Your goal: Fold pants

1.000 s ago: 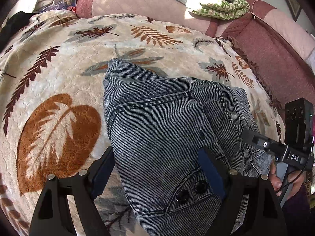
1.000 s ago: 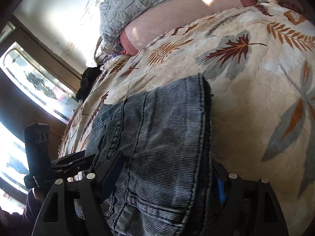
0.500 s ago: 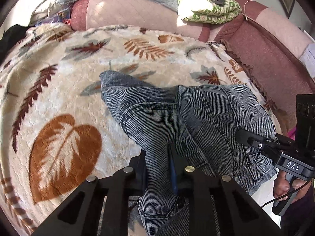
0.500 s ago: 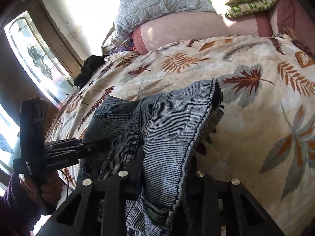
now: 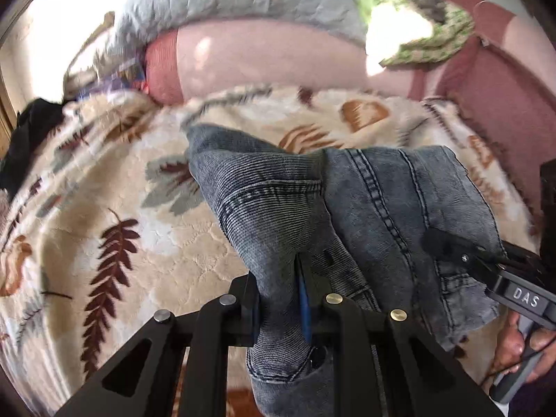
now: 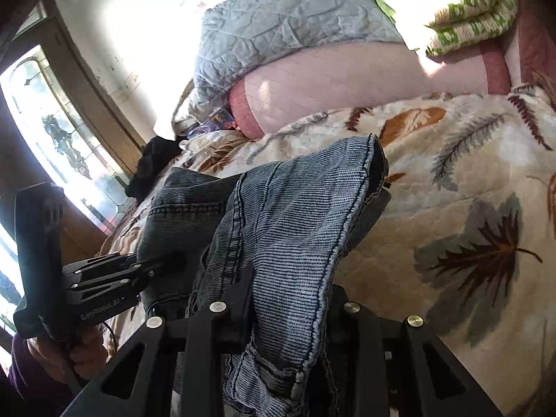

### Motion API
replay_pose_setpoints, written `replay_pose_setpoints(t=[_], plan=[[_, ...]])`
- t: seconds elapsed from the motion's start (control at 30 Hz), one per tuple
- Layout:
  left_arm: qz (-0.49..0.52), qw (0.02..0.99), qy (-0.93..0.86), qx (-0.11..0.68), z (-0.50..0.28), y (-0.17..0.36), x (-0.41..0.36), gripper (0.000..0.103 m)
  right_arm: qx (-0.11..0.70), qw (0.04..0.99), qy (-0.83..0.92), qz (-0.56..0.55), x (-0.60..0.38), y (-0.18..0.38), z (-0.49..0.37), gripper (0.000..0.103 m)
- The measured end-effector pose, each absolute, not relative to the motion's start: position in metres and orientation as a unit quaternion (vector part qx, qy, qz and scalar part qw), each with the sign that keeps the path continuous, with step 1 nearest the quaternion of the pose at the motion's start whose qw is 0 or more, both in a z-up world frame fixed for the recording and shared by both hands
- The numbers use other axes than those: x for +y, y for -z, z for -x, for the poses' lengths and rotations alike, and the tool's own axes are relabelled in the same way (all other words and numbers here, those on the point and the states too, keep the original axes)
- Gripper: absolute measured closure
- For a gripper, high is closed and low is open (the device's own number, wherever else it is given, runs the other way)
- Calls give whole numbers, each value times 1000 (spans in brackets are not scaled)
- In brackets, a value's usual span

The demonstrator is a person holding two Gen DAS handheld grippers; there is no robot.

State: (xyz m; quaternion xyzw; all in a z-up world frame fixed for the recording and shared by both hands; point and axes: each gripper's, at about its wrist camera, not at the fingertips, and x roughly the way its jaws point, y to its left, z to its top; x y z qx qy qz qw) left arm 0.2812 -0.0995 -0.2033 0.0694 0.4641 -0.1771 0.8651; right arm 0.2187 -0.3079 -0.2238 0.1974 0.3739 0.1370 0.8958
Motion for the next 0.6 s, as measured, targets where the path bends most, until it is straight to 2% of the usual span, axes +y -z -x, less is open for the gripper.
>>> replay_pose_setpoints(t=[0.03,0.07,0.1,0.13,0.23,0.27,0.3,0.43,0.53,0.6], plan=[[-75,859,158,481,-292,220,-100,75,386,890,-129,-205,-308,235,-230,72],[-77,853,139,497,-300,236,-99,62,402,886,-110,-205,-309,249,-240,66],[-74,851,128,503,-303,247,-97,59,420,883,-84,-195,-309,263,-246,52],[-72,857,121,496,-301,250,-97,54,432,879,-72,-189,-308,275,-249,45],[-86,868,86,482,-289,240,-93,34,418,887,-63,-185,-307,274,-241,37],[-87,867,84,484,-285,234,-91,34,422,888,-52,-174,-306,268,-237,29],[-84,867,80,485,-279,228,-87,34,425,889,-43,-168,-306,262,-233,28],[-71,886,52,454,-230,187,-68,33,389,908,-35,-150,-308,220,-191,28],[-73,911,32,405,-183,149,-56,23,350,927,-37,-131,-301,183,-147,28],[-73,924,22,375,-151,124,-52,22,328,938,-27,-108,-291,157,-115,28]])
